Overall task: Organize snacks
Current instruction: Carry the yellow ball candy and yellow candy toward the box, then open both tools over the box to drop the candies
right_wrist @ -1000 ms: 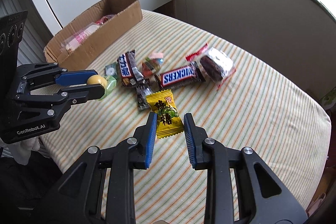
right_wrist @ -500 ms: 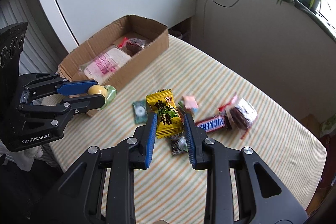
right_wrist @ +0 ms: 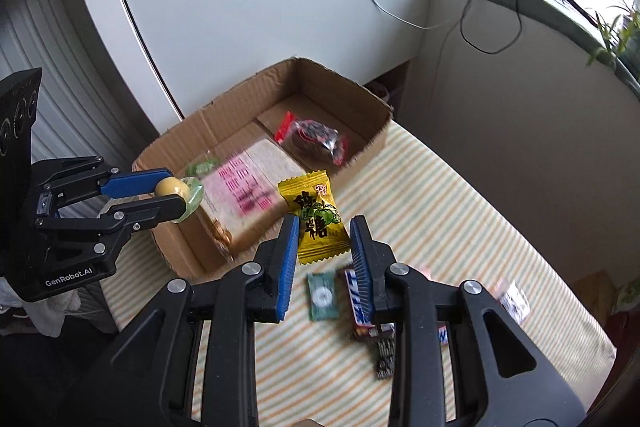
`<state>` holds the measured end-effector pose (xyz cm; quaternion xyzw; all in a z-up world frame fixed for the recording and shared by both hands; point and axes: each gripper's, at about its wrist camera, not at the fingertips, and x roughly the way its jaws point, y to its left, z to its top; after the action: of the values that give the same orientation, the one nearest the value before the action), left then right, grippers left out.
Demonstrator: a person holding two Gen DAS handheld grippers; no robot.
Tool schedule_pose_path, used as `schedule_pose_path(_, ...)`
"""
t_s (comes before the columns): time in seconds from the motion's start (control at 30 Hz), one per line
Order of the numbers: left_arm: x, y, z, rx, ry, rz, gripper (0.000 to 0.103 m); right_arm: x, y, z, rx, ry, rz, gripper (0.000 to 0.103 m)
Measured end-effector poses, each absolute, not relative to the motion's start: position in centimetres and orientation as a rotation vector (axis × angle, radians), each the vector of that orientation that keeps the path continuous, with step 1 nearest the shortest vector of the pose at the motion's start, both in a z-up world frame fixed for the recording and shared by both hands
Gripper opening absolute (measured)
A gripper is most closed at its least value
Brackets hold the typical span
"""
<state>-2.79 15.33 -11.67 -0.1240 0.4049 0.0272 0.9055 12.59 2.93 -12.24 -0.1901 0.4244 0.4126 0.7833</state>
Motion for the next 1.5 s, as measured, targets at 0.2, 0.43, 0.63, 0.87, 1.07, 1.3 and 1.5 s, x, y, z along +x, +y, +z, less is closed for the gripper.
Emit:
schedule_pose_path(0.2, -3.2, 18.3, -12.1, -0.272, 0.838, 0.118, 0.026, 13.3, 6.3, -12.6, -0.446, 0.91, 0.918, 0.027)
schedule_pose_path(0.43, -3.1, 19.9, -12.8, -0.269, 0.859, 0.156, 0.026, 13.9, 9.0, -13.1, -0.46, 0.926, 0.934, 0.027)
schedule_pose_path(0.63, -3.0, 20.7, -13.1, -0.277, 0.868, 0.165, 0.026, 14.3, 10.5, -13.8, -0.46, 0.949, 0.938, 0.027)
schedule_pose_path(0.87, -2.6, 21.0, -13.3, -0.289, 0.874, 0.166, 0.026, 14.8, 11.3, -14.3, -0.447, 0.968, 0.937, 0.027)
schedule_pose_path(1.07, -2.2, 20.8, -13.4, -0.288, 0.881, 0.151, 0.026, 14.9, 11.4, -14.3, -0.442, 0.968, 0.94, 0.028)
schedule_pose_path(1.3, -2.0, 20.9, -13.4, -0.301, 0.889, 0.161, 0.035, 15.1, 11.4, -14.1, -0.433, 0.956, 0.919, 0.056)
schedule_pose_path(1.5, -1.8, 20.9, -13.2, -0.305, 0.884, 0.167, 0.039, 15.3, 10.9, -13.7, -0.417, 0.96, 0.907, 0.056)
